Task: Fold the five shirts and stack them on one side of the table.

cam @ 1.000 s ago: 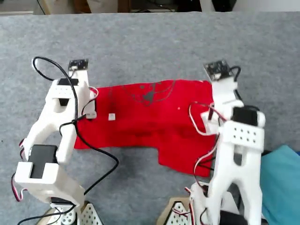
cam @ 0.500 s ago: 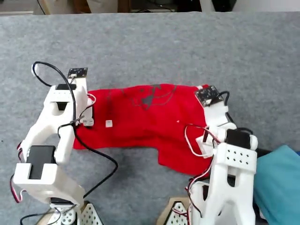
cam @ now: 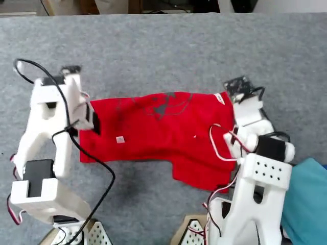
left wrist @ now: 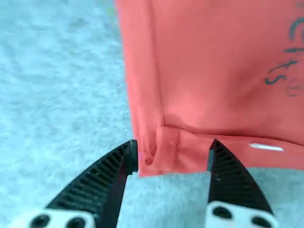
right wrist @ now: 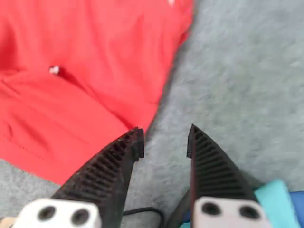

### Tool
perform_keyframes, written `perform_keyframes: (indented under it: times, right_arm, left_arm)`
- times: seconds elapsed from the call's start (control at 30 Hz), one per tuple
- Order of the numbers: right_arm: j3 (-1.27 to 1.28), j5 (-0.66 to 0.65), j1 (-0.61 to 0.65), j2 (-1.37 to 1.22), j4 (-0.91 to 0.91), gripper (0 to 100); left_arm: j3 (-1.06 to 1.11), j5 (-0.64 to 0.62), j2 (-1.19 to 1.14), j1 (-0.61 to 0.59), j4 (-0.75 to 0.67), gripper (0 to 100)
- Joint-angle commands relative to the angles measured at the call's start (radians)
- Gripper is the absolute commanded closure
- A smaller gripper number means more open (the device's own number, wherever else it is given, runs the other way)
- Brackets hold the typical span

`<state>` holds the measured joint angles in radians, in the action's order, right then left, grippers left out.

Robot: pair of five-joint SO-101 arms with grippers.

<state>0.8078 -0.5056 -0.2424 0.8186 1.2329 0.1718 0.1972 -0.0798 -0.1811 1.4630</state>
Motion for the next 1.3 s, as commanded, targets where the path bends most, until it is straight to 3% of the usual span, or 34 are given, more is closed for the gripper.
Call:
perform_keyframes:
  times: [0.0,0.13,0.2,0.43,0.6,0.77,0.97,1.27]
  right_arm:
    - [-0.131,0.000,0.036,-0.073,0.008,84.8]
    - [-0.263,0.060,0.131,-0.358,-0.046,98.9]
    - [-0.355,0.077,0.163,-0.516,-0.081,97.9]
    - [-0.691,0.129,0.186,-0.961,-0.098,98.9]
    - [-0.858,0.094,0.153,-1.205,-0.104,99.0]
    - [-1.055,0.041,0.087,-1.395,-0.072,99.2]
    - [-1.276,0.012,0.096,-1.469,0.071,99.3]
    - [-1.704,0.009,0.124,-1.469,0.440,99.3]
  left_arm:
    - [-0.218,-0.018,0.035,-0.025,0.046,76]
    - [-0.275,-0.203,-0.021,0.041,-0.038,91]
    - [-0.269,-0.241,-0.081,0.083,-0.124,99]
    - [-0.364,-0.359,-0.361,0.098,-0.213,98]
    - [-0.526,-0.351,-0.562,0.089,-0.209,98]
    - [-0.749,-0.351,-0.730,0.044,-0.130,98]
    - [-1.076,-0.351,-0.851,0.041,0.012,98]
    - [-1.537,-0.351,-0.874,0.069,0.296,98]
